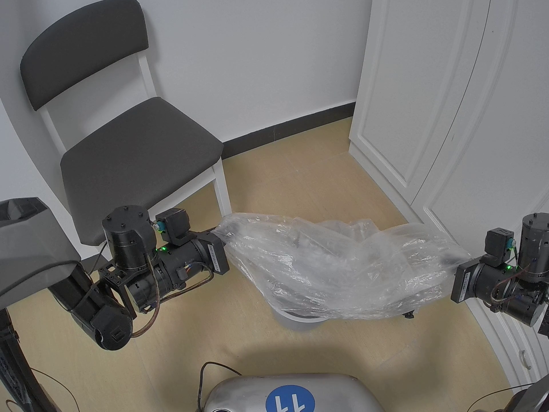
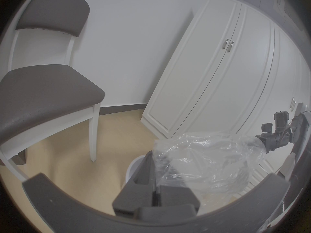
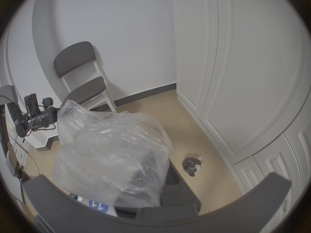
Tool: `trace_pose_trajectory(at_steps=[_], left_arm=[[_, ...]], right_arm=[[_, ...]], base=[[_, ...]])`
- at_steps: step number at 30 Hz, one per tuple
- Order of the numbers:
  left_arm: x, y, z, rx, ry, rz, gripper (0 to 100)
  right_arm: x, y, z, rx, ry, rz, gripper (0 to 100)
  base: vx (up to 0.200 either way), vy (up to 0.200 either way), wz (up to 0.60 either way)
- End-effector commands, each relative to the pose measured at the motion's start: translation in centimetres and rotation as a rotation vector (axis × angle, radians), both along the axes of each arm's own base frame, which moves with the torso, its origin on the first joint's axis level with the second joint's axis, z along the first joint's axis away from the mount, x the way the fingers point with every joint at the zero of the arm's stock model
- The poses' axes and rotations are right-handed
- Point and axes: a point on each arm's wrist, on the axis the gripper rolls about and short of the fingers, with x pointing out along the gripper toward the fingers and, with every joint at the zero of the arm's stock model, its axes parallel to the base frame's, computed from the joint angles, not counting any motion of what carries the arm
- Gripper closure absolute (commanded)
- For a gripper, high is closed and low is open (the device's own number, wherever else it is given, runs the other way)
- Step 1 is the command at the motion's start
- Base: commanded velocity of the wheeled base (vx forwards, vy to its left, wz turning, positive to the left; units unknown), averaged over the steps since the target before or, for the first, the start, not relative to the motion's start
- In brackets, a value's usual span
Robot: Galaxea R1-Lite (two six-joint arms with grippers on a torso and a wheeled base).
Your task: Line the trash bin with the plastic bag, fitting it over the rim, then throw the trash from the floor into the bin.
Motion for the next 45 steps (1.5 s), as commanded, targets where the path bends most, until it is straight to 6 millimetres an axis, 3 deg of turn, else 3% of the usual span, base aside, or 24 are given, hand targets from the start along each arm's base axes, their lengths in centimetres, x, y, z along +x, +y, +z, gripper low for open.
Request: trace_pose_trajectory(at_steps=[1, 7, 13, 16, 21, 31, 39, 45], left_arm=[[-0.7, -1.1, -0.2, 0.001, 0.008, -0.039, 100], [-2.9, -3.1, -0.8, 0.007, 0.025, -0.12, 100], [-3.7, -4.6, -0.5, -0.074, 0.037, -0.168, 100], [-4.1, -5.7, -0.5, -0.135, 0.048, -0.178, 100], [-3.8, -7.3, -1.6, -0.146, 0.046, -0.157, 100], [-2.0, -8.1, -4.2, -0.127, 0.086, -0.107, 100], [-0.2, -8.1, -5.6, -0.145, 0.108, -0.071, 100], [0.9, -8.2, -6.5, -0.191, 0.148, -0.047, 100]], right_arm=[[0.8, 1.2, -0.1, 0.015, -0.003, 0.039, 100], [1.0, 4.2, -1.8, 0.073, -0.005, 0.138, 100], [3.0, 8.0, -4.3, 0.255, -0.013, 0.197, 100], [4.0, 8.9, -5.9, 0.293, -0.01, 0.215, 100], [5.4, 9.7, -6.8, 0.294, -0.039, 0.223, 100], [6.6, 9.1, -7.5, 0.289, -0.023, 0.206, 100], [9.0, 9.7, -11.1, 0.267, 0.048, 0.164, 100], [11.2, 10.0, -14.2, 0.352, 0.024, 0.129, 100]], base=[[0.0, 0.0, 0.0], [0.0, 0.0, 0.0], [0.0, 0.0, 0.0], [0.0, 0.0, 0.0], [0.0, 0.0, 0.0], [0.0, 0.0, 0.0], [0.0, 0.0, 0.0], [0.0, 0.0, 0.0]])
